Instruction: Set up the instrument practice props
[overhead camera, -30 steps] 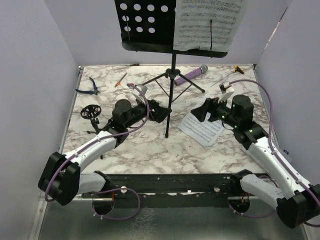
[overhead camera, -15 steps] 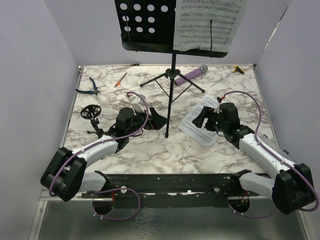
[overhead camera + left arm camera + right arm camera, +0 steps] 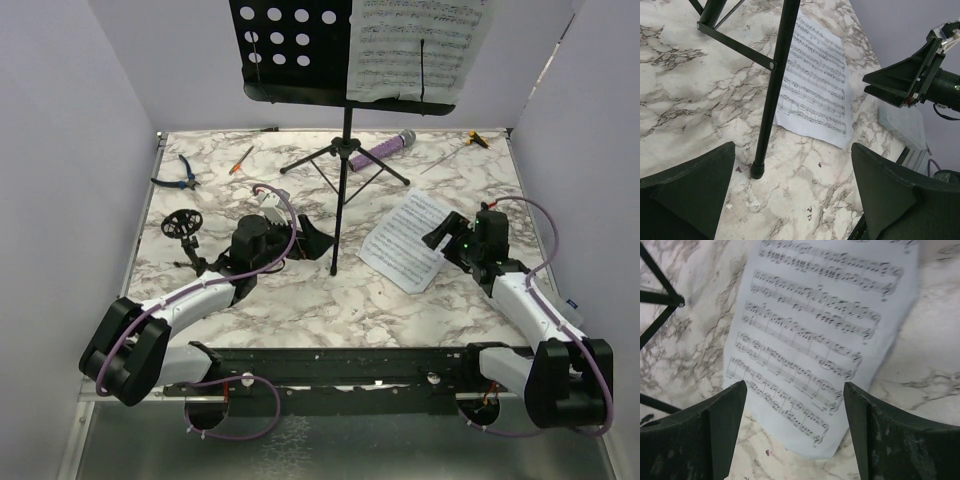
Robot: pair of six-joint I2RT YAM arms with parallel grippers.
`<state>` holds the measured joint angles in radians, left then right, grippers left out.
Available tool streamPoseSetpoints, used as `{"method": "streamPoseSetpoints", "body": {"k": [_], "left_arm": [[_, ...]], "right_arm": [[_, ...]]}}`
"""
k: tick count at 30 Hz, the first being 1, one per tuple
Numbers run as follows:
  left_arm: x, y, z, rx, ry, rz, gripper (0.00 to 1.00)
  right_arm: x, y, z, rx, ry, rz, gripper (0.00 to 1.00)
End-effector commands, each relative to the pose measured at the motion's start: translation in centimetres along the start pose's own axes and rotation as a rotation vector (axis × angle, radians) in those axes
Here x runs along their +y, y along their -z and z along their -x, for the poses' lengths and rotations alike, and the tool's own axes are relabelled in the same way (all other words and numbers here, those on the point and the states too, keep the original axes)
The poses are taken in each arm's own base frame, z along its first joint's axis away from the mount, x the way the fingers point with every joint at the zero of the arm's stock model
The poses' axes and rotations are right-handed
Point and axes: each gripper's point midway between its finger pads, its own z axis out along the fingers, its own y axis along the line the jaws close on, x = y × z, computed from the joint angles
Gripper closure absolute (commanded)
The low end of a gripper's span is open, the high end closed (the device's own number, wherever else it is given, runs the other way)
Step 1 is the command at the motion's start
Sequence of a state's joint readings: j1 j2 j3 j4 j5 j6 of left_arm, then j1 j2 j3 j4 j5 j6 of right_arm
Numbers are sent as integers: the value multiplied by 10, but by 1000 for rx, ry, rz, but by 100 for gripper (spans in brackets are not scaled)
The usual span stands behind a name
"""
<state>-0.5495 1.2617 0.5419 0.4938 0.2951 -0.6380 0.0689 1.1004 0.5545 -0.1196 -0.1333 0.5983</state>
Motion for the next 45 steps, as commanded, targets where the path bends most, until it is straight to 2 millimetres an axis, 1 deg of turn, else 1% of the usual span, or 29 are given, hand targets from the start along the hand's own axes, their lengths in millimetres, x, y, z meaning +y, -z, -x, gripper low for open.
{"method": "streamPoseSetpoints", "body": {"k": [1, 3, 5, 7, 10, 16, 19, 24, 29, 32, 35, 39, 41, 45], "left_arm": [[-1, 4, 16, -44, -64, 30, 1], [1, 4, 16, -39, -75, 40, 1], [3, 4, 16, -32, -84, 52, 1], [4, 4, 15, -26, -87, 61, 1], [4, 5, 15, -21, -89, 62, 1], [5, 8, 17, -27, -99, 74, 1], [5, 10, 17, -29, -103, 77, 1], [8, 12, 16, -32, -107, 88, 1], [10, 12, 13, -27, -104, 93, 1], [10, 13, 14, -32, -108, 94, 1], [10, 15, 16, -39, -111, 98, 1], [10, 15, 16, -41, -109, 101, 1], [11, 15, 15, -39, -108, 102, 1], [11, 15, 15, -40, -103, 106, 1]], "right_arm": [[-22, 2, 14, -45, -95, -8, 18], [-34, 0, 17, -47, -142, -10, 19], [-38, -4, 17, -32, -182, 11, 19], [-35, -10, 19, -22, -203, 49, 20], [-32, -18, 16, 14, -223, 81, 21], [-40, -31, 10, 50, -250, 70, 22], [-48, -31, 8, 54, -273, 45, 22], [-66, -25, 5, 14, -279, -39, 22], [-71, -25, -1, 31, -262, -58, 22], [-67, -31, -6, 55, -266, -16, 22], [-57, -38, -7, 81, -243, 60, 22], [-53, -49, -10, 109, -260, 105, 23], [-46, -52, -10, 121, -268, 155, 24], [-29, -57, 0, 109, -266, 270, 26]]}}
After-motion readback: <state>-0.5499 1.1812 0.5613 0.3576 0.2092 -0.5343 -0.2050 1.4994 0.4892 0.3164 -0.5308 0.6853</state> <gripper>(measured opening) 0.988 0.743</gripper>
